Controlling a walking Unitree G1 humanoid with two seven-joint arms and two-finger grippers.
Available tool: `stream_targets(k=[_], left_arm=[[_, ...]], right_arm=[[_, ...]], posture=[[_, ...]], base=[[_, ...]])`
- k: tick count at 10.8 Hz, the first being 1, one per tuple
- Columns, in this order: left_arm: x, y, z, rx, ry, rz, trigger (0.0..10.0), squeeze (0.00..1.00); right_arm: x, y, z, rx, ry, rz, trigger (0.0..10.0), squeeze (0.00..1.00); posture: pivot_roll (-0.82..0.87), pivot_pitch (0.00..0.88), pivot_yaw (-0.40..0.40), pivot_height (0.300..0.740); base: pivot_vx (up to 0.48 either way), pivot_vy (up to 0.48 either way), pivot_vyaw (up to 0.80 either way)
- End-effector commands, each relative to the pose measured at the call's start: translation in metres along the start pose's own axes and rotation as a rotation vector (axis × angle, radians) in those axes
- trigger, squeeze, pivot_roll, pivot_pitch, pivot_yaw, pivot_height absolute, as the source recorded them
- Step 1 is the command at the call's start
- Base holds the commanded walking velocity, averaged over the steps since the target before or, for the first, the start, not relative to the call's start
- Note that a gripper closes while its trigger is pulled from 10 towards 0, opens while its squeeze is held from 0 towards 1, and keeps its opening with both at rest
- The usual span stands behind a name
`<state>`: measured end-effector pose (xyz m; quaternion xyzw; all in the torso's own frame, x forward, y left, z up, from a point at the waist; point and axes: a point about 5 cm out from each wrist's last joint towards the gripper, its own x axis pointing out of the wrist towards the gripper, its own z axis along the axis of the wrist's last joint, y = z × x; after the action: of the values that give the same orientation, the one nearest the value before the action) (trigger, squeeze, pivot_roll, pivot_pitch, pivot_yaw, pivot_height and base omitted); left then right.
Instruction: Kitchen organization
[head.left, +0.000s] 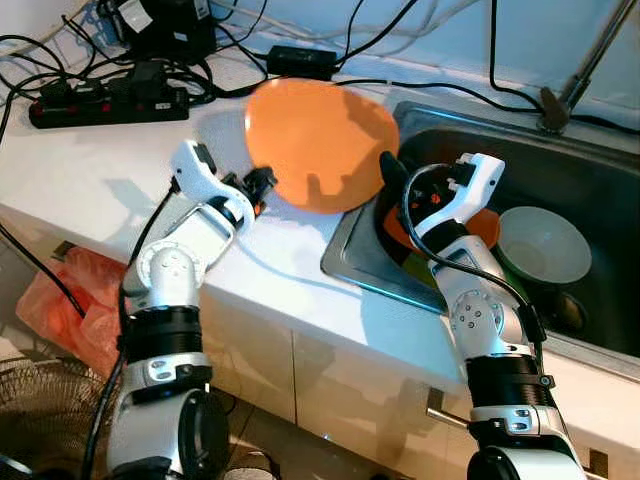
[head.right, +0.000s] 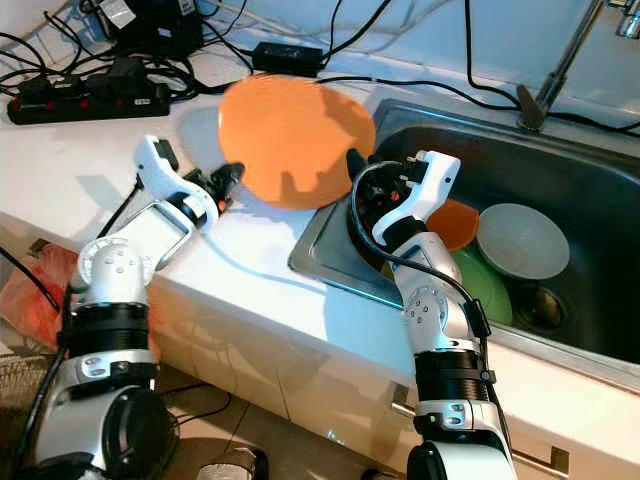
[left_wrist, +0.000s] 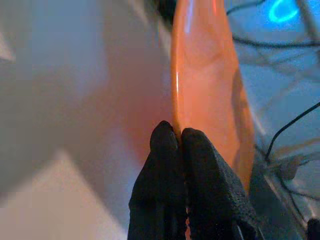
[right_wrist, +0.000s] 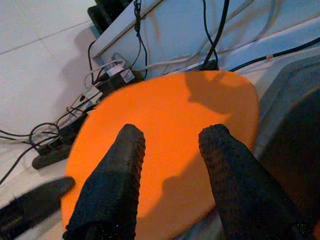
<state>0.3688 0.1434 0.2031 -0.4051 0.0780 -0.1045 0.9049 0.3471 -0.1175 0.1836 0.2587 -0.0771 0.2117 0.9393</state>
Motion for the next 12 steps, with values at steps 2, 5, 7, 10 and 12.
stream_targets(k=[2,5,7,10,12], left_arm=[[-0.005,-0.013,0.021,0.006,-0.174,-0.076,10.0,0.0],[-0.01,-0.017,0.025,-0.066,-0.266,-0.147,10.0,0.0],[-0.01,-0.028,0.02,-0.086,-0.279,-0.231,10.0,0.0],[-0.011,-0.048,0.011,-0.071,-0.245,-0.36,10.0,0.0],[-0.011,-0.056,0.005,-0.055,-0.219,-0.412,10.0,0.0]], right_arm=[[0.0,-0.003,0.006,-0.001,-0.02,-0.018,10.0,0.0],[0.001,-0.007,0.011,0.034,-0.049,-0.054,10.0,0.0],[0.004,-0.007,0.015,0.133,-0.079,-0.063,10.0,0.0],[0.005,-0.005,0.021,0.254,-0.117,-0.038,10.0,0.0],[0.004,-0.003,0.02,0.261,-0.116,-0.035,10.0,0.0]], posture=[[0.22,0.089,-0.007,0.74],[0.22,0.093,-0.012,0.74],[0.22,0.095,-0.013,0.74],[0.21,0.094,-0.01,0.74],[0.21,0.096,-0.007,0.74]], base=[[0.0,0.0,0.0],[0.0,0.0,0.0],[0.0,0.0,0.0],[0.0,0.0,0.0],[0.0,0.0,0.0]])
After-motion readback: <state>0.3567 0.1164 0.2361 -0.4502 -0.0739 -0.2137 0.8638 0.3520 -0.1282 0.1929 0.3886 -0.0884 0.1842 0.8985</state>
